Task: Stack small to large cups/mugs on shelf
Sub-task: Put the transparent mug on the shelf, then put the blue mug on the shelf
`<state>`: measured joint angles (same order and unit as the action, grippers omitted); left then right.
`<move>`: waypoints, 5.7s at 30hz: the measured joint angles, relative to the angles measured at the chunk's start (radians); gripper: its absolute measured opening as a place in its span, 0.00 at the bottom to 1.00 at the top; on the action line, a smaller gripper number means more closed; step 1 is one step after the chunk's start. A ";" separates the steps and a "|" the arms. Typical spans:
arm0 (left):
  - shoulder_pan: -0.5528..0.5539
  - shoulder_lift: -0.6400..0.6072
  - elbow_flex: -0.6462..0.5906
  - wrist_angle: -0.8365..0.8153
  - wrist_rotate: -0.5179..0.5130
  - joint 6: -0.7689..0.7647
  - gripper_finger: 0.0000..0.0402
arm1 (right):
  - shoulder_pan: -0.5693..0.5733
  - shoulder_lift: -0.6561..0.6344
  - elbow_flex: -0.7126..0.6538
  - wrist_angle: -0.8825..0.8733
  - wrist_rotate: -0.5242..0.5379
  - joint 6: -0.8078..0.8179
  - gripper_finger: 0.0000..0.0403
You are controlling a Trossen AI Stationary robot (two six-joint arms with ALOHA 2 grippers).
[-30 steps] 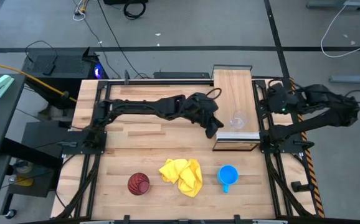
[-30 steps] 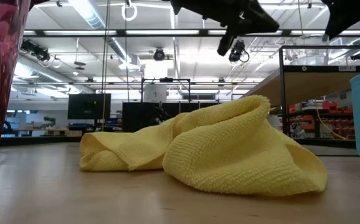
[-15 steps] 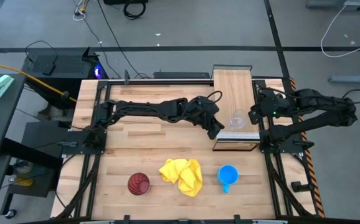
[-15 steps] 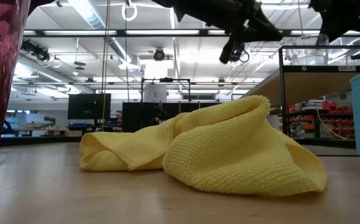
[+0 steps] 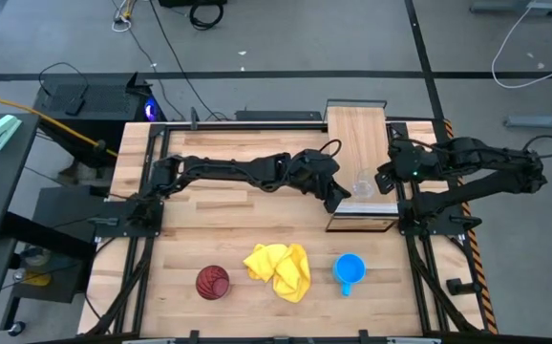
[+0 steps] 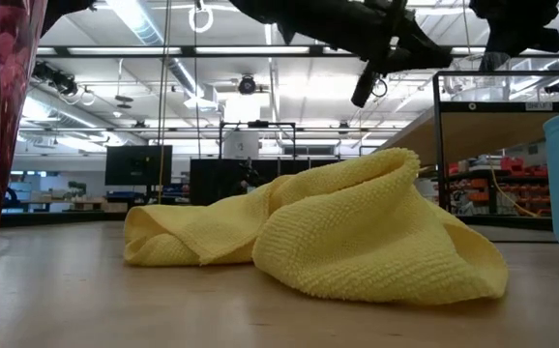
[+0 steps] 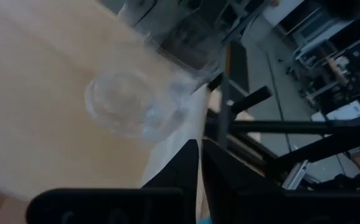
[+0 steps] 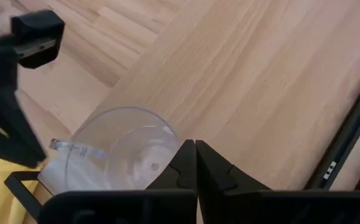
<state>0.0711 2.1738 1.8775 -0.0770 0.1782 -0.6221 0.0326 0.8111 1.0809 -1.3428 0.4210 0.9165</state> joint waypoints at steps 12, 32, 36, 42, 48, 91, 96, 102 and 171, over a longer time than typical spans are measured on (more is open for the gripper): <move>0.026 0.018 -0.001 0.005 -0.010 -0.022 0.05 | 0.000 0.013 0.000 0.007 -0.018 0.006 0.00; 0.032 0.016 -0.001 -0.010 0.089 -0.021 0.09 | 0.000 -0.002 0.001 -0.060 -0.003 0.057 0.00; 0.015 0.004 -0.001 -0.062 0.109 -0.015 0.09 | 0.000 -0.011 0.026 -0.062 -0.004 0.057 0.00; 0.017 -0.033 -0.001 -0.247 0.110 0.052 0.07 | 0.000 -0.013 0.158 -0.104 -0.034 0.051 0.01; 0.027 -0.091 -0.001 -0.424 0.096 0.091 0.09 | 0.002 -0.022 0.334 -0.165 -0.190 0.035 0.01; 0.032 -0.219 -0.002 -0.865 -0.114 0.351 0.05 | 0.121 0.087 0.181 0.755 -0.610 -0.027 0.02; 0.032 -0.219 -0.002 -0.865 -0.114 0.357 0.03 | 0.121 0.158 0.182 0.926 -0.768 -0.020 0.02; 0.033 -0.218 -0.002 -0.865 -0.114 0.357 0.05 | 0.119 0.221 0.182 0.977 -0.789 0.023 0.02; 0.053 -0.217 0.000 -1.165 -0.157 0.477 0.07 | 0.668 0.720 0.043 0.199 -0.273 0.469 0.17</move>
<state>0.1242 1.9564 1.8771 -1.2419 0.0208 -0.1448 0.7007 1.5314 1.1244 -1.1442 0.1482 1.3852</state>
